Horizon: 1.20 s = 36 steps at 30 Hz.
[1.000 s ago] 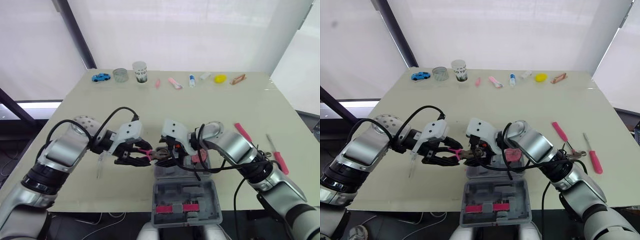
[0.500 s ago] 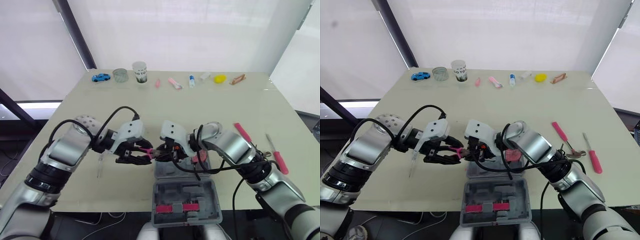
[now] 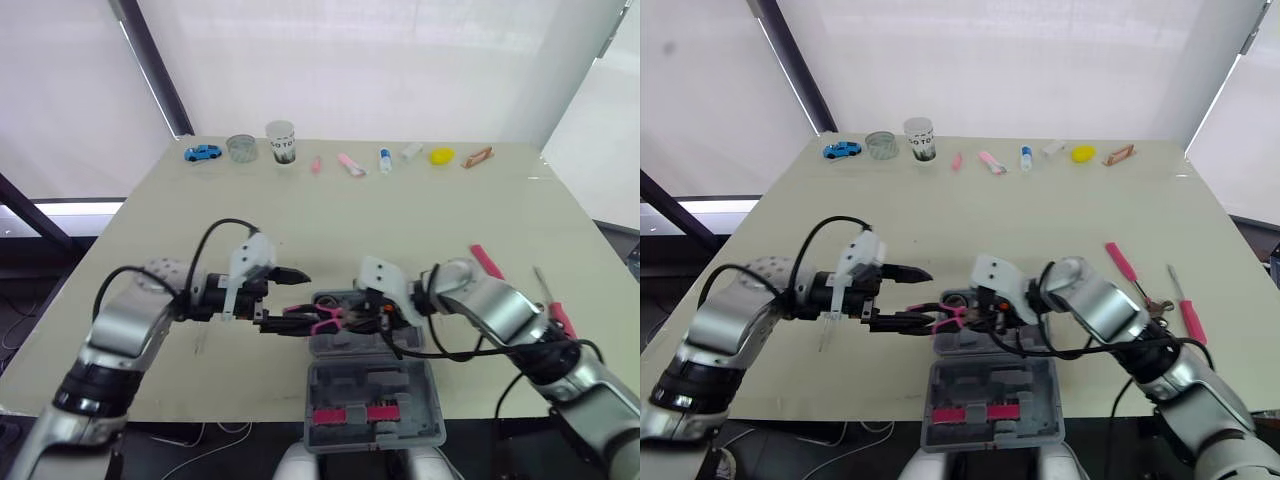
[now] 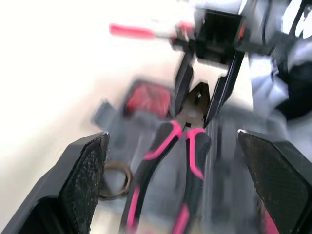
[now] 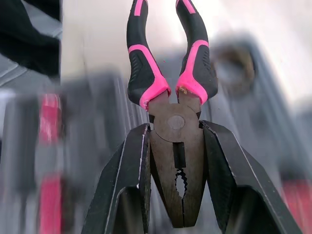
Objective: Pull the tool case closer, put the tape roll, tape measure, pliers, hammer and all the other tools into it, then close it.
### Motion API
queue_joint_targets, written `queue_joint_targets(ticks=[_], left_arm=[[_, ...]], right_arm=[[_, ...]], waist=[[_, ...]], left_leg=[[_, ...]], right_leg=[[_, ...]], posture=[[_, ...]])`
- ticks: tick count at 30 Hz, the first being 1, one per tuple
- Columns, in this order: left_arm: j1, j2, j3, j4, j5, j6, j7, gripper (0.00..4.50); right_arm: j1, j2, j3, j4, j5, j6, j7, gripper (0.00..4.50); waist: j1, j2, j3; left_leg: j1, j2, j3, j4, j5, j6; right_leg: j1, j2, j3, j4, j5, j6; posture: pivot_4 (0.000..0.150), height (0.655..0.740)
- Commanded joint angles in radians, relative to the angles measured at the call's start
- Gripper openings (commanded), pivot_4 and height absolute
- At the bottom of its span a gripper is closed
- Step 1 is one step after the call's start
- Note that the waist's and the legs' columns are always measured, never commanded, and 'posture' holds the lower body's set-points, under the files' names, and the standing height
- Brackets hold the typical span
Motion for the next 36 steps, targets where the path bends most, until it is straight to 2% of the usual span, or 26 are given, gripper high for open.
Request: queue_joint_targets(ticks=[1, 8, 14, 24, 36], left_arm=[[0.109, -0.005, 0.138, -0.052, -0.109, -0.07, -0.059, 4.5], [0.385, 0.039, 0.307, 0.01, -0.175, -0.149, -0.221, 4.5], [0.455, 0.04, 0.355, 0.079, -0.17, -0.218, -0.266, 4.5], [0.431, 0.029, 0.327, 0.113, -0.147, -0.287, -0.244, 4.5], [0.431, 0.016, 0.296, 0.143, -0.114, -0.347, -0.23, 4.5]], right_arm=[[0.017, -0.088, -0.095, -0.071, 0.02, -0.038, 0.042, 0.97], [0.079, -0.231, -0.147, -0.058, 0.0, -0.113, 0.107, 0.97], [0.085, -0.25, -0.128, -0.033, -0.02, -0.166, 0.13, 0.97], [-0.003, -0.113, 0.021, 0.072, -0.169, -0.242, 0.135, 0.97], [-0.069, 0.146, 0.141, 0.211, -0.298, -0.259, 0.077, 0.97]], waist=[[-0.005, 0.0, 0.0], [-0.007, 0.0, 0.0], [0.001, 0.0, 0.0], [0.0, 0.0, 0.0], [-0.002, 0.0, 0.0]], left_leg=[[0.0, -0.001, 0.0, 0.0, 0.0, 0.0], [0.002, 0.001, 0.001, 0.0, 0.0, 0.0], [0.002, 0.0, 0.003, 0.0, 0.0, 0.0], [0.002, 0.0, 0.003, 0.0, 0.0, 0.0], [0.002, 0.0, 0.003, 0.0, 0.0, 0.0]], right_leg=[[0.0, 0.001, 0.0, 0.0, 0.0, 0.0], [0.0, 0.002, 0.001, 0.001, 0.0, -0.001], [0.0, 0.0, 0.001, 0.0, 0.0, 0.0], [0.0, 0.001, 0.001, 0.0, 0.0, -0.001], [0.0, 0.001, 0.001, 0.001, 0.0, -0.001]], posture=[[0.15, 0.74], [0.15, 0.74], [0.15, 0.74], [0.15, 0.74], [0.15, 0.74]])
